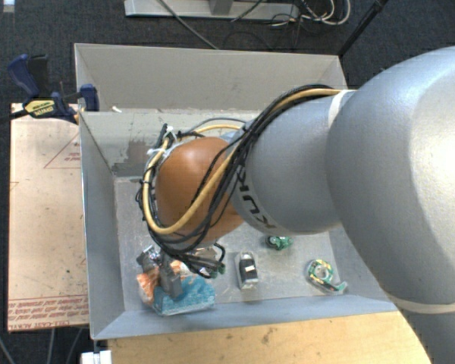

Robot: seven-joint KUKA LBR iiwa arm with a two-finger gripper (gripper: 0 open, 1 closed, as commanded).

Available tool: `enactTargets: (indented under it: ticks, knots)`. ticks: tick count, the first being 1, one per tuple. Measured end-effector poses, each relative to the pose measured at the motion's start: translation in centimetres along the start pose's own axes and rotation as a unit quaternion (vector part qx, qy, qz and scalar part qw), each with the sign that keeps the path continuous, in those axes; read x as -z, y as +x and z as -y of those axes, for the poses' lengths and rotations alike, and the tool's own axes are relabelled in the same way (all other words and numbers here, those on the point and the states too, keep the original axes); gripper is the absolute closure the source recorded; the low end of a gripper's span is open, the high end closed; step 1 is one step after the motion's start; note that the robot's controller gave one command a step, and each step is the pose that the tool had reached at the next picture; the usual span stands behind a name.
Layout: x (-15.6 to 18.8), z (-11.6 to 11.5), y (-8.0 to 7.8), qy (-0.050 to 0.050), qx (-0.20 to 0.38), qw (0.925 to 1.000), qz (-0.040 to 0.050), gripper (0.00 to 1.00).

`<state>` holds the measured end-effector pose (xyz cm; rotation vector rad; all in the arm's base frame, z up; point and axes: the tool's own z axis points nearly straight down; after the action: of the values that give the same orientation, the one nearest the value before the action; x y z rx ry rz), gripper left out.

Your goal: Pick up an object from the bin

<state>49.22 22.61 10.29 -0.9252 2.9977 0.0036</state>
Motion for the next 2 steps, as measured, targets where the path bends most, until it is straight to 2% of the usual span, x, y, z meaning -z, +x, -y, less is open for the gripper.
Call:
enactTargets:
  ticks: [1, 2]
  knots:
    - [5.33, 1.17, -1.63, -0.001, 0.001, 1.0, -0.0037, 1.0]
    - [5.24, 1.27, -1.76, 0.002, 0.003, 1.0, 0.0061, 1.0]
